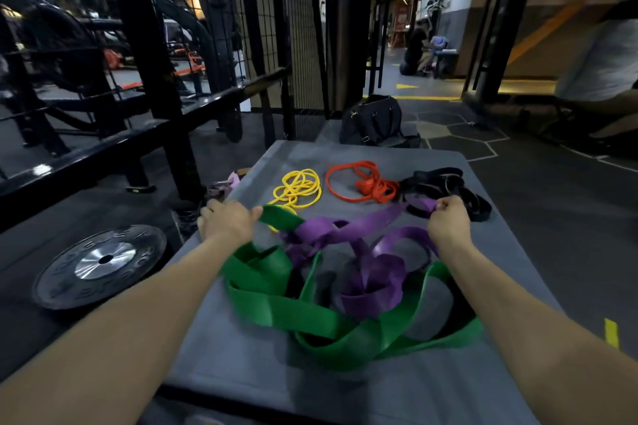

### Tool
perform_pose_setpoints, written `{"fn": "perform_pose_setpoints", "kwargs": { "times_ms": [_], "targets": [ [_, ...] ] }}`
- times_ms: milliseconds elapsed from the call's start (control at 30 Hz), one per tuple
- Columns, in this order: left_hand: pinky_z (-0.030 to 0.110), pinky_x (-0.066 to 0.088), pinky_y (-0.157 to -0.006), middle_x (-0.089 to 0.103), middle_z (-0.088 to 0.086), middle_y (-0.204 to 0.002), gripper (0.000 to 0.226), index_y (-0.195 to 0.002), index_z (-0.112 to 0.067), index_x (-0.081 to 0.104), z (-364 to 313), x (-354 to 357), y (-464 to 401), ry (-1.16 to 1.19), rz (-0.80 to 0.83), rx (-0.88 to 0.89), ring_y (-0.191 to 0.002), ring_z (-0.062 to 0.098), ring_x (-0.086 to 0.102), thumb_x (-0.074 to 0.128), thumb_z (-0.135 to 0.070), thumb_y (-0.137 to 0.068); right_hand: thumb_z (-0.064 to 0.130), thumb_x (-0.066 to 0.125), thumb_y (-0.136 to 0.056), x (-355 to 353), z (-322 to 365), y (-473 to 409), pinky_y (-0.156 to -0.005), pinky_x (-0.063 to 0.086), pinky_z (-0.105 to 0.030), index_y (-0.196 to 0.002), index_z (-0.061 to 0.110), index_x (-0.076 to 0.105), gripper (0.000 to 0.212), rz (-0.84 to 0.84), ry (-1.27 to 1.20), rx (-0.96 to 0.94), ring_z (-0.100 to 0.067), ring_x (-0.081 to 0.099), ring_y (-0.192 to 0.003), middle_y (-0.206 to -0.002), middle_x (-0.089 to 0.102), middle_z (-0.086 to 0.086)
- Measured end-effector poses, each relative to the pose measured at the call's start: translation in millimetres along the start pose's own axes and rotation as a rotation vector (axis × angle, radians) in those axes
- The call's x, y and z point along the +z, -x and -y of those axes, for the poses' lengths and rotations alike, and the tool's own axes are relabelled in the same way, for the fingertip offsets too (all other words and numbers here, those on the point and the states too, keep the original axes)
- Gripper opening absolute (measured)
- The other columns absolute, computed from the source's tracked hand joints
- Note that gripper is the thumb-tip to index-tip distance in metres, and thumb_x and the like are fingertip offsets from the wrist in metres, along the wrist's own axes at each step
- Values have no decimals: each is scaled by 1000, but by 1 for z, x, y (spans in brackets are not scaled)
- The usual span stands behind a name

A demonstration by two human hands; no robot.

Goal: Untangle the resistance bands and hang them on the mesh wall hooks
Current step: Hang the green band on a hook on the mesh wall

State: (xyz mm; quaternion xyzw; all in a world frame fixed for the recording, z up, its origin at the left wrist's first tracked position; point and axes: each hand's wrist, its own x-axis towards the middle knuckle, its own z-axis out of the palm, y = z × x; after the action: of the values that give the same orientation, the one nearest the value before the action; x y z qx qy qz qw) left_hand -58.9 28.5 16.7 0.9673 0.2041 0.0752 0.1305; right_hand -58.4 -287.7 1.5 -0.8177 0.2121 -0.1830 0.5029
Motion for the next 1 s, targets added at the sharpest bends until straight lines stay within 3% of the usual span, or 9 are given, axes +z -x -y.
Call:
{"fn": "perform_pose_setpoints", "kwargs": {
  "times_ms": [100, 200, 333, 467, 533, 567, 667, 800, 1000],
  "targets": [
    [42, 29, -107, 34, 23, -138, 69, -132, 2, 43, 10, 2, -1, 67, 72, -70, -128, 38, 34, 42, -55, -91, 0, 38, -90, 3, 2, 5, -89, 40, -44, -106, 4, 44, 17, 24, 201, 84, -37, 44, -115, -110, 53, -19],
    [39, 35, -102, 40, 29, -133, 63, -123, 6, 50, 8, 7, 5, 123, 188, 23, -127, 35, 35, 39, -49, -94, 6, 41, -93, 8, 4, 15, -103, 34, -46, -129, -2, 39, 37, 66, 537, 34, -40, 32, -128, -137, 41, -23],
    [34, 40, -96, 29, 32, -135, 61, -120, 10, 48, 3, 12, 11, 186, 225, 58, -111, 34, 50, 45, -45, -93, 0, 43, -86, 30, 18, 28, -103, 31, -38, -127, 4, 48, 41, 131, 676, -341, -37, 36, -124, -132, 41, -19],
    [35, 42, -94, 28, 29, -134, 63, -120, 12, 47, 4, 17, 6, 210, 232, 63, -107, 39, 54, 44, -45, -93, 20, 53, -92, 72, 42, 59, -95, 33, -32, -109, 5, 64, 25, 532, 618, -633, -30, 50, -117, -120, 58, -20],
    [35, 42, -92, 33, 30, -131, 65, -119, 12, 49, 8, 18, 0, 245, 229, 69, -108, 37, 53, 45, -47, -92, 40, 61, -86, 93, 42, 72, -74, 38, -33, -80, 13, 58, 28, 659, 618, -623, -28, 57, -92, -90, 59, -16],
    [33, 42, -89, 37, 31, -129, 66, -118, 12, 50, 9, 18, -3, 260, 229, 74, -106, 35, 53, 45, -48, -92, 45, 65, -82, 101, 39, 77, -70, 38, -33, -79, 13, 56, 33, 676, 626, -601, -27, 56, -87, -87, 58, -13],
    [32, 42, -87, 46, 31, -126, 61, -118, 7, 50, 14, 21, -10, 283, 225, 123, -108, 32, 53, 47, -48, -91, 41, 69, -79, 111, 32, 80, -84, 41, -33, -106, 8, 55, 45, 596, 594, -567, -28, 52, -106, -111, 58, -12],
    [42, 45, -98, 47, 17, -129, 40, -127, -20, 46, 13, 24, -10, 278, 250, 250, -113, 33, 54, 45, -42, -93, 33, 71, -80, 117, 28, 73, -97, 39, -34, -129, 13, 46, 59, 606, 599, -510, -30, 48, -119, -127, 47, -12],
    [38, 46, -95, 52, 17, -129, 41, -125, -10, 51, 12, 26, -13, 339, 180, 300, -111, 32, 56, 47, -37, -94, 27, 66, -85, 121, 29, 69, -93, 42, -35, -119, 10, 52, 41, 594, 467, -488, -31, 55, -107, -117, 52, -14]
  ]
}}
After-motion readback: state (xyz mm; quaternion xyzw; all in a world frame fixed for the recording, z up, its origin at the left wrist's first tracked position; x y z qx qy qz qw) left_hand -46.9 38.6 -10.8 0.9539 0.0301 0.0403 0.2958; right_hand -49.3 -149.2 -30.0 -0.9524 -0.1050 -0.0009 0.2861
